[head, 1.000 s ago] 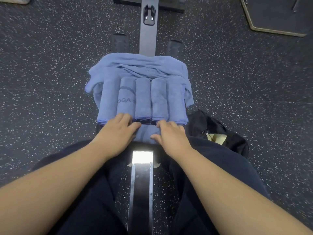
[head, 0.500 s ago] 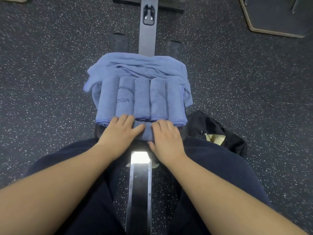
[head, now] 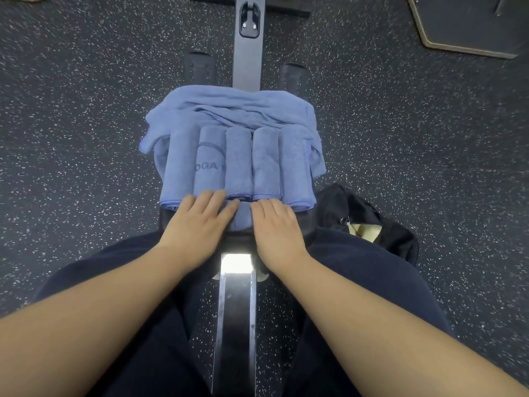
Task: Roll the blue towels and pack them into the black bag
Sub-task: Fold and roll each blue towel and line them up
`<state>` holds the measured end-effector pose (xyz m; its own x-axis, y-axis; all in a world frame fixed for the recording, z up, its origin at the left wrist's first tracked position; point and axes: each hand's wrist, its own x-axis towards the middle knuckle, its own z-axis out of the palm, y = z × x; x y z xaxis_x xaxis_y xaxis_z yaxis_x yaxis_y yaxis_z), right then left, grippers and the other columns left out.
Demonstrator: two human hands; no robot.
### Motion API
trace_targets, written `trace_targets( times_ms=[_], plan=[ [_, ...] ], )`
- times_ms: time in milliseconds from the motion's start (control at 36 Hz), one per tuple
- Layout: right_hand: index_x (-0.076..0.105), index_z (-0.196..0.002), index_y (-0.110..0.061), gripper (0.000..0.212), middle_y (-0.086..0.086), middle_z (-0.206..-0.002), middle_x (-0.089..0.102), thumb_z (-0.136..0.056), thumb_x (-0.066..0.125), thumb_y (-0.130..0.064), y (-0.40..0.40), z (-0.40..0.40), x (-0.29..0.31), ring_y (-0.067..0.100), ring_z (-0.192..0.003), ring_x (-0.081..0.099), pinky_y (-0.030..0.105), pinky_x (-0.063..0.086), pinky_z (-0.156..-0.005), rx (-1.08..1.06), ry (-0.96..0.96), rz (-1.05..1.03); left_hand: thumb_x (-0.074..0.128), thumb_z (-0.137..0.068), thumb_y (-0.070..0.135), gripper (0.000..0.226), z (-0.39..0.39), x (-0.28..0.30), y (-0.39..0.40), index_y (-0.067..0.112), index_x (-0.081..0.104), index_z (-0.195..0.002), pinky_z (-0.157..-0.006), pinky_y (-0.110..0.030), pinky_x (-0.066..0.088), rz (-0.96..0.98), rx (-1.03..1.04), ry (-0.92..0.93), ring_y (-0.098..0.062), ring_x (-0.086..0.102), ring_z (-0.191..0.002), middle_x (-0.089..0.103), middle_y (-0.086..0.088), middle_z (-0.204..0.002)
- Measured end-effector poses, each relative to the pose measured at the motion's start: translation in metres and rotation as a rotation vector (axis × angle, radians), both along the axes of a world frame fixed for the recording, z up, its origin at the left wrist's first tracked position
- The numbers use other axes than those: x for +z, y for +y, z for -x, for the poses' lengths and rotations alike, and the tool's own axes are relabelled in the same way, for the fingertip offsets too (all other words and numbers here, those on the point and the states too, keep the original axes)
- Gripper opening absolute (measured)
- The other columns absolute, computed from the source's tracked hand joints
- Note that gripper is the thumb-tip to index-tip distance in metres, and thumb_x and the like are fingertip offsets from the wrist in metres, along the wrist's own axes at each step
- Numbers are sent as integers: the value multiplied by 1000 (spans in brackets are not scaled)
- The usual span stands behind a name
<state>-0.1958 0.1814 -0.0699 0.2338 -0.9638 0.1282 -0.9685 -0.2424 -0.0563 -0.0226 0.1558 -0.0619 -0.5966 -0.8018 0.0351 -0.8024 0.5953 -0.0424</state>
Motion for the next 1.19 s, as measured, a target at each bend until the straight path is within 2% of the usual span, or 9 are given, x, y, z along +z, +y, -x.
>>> trace_targets(
  times_ms=[139, 306, 417, 583, 639, 750, 917, 1083, 1194],
  plan=[
    [62, -91, -14, 34, 2, -82, 59, -77, 31, -12, 1, -4, -1, 22, -79, 55, 32, 43, -72, -31, 79, 31, 38, -75, 25, 68, 2, -4, 16, 6, 40, -140, -101, -48, 31, -108, -14, -24, -33, 47, -127, 52, -17, -138],
    [61, -83, -16, 30, 0, -76, 57, -76, 32, -12, -2, -5, -1, 21, -74, 54, 31, 42, -66, -73, 121, 49, 44, -72, 22, 69, 5, -8, 17, 2, 39, -138, -99, -49, 31, -129, -10, -35, -34, 43, -121, 55, -18, -132],
    [63, -83, -16, 19, -1, -76, 58, -68, 52, -13, -4, -2, -2, 20, -75, 55, 31, 42, -67, -62, 109, 74, 57, -65, 19, 74, 6, -7, 15, 2, 45, -136, -99, -46, 31, -99, -21, -23, -33, 44, -121, 55, -17, -132],
    [62, -101, -14, 33, 3, -98, 60, -80, 37, -13, 3, -2, -2, 24, -89, 58, 32, 39, -80, -45, 63, 44, 35, -72, 27, 75, 1, -9, 19, 4, 33, -143, -105, -53, 26, -126, -15, -51, -31, 30, -137, 41, -17, -148],
    [62, -115, -11, 44, 7, -115, 61, -82, 34, -13, 7, -6, -3, 27, -104, 59, 35, 41, -89, -39, 49, 4, 33, -70, 29, 77, 1, -10, 19, 5, 32, -143, -105, -53, 25, -138, -8, -41, -30, 34, -138, 40, -15, -149],
    [47, -138, -2, 59, 14, -146, 44, -82, 41, -19, 11, -3, -9, 28, -135, 41, 41, 25, -112, -35, 71, -92, 33, -69, 33, 80, -1, -14, 15, 5, 30, -144, -106, -51, 24, -151, 2, -28, -30, 41, -135, 40, -15, -149],
    [36, -144, -1, 90, 15, -152, 33, -69, 70, -38, 10, 3, -12, 28, -141, 31, 44, 24, -114, -29, 38, -234, 74, -55, 34, 101, -2, -18, 8, 5, 35, -143, -101, -56, 39, -196, -5, -45, -30, 43, -134, 40, -14, -149],
    [29, -147, -1, 90, 15, -155, 25, -73, 66, -37, 7, 4, -13, 28, -144, 24, 42, 13, -115, -18, 19, -289, 54, -61, 35, 91, -3, -21, 7, 8, 31, -144, -107, -51, 34, -210, 6, -36, -25, 34, -138, 38, -12, -150],
    [17, -150, -3, 87, 14, -159, 10, -81, 56, -38, 7, 5, -11, 27, -147, 9, 40, 2, -117, 19, 16, -311, 68, -60, 34, 95, -3, -21, 8, 7, 33, -144, -106, -52, 35, -212, 4, -52, -25, 32, -138, 38, -13, -150]
  ],
)
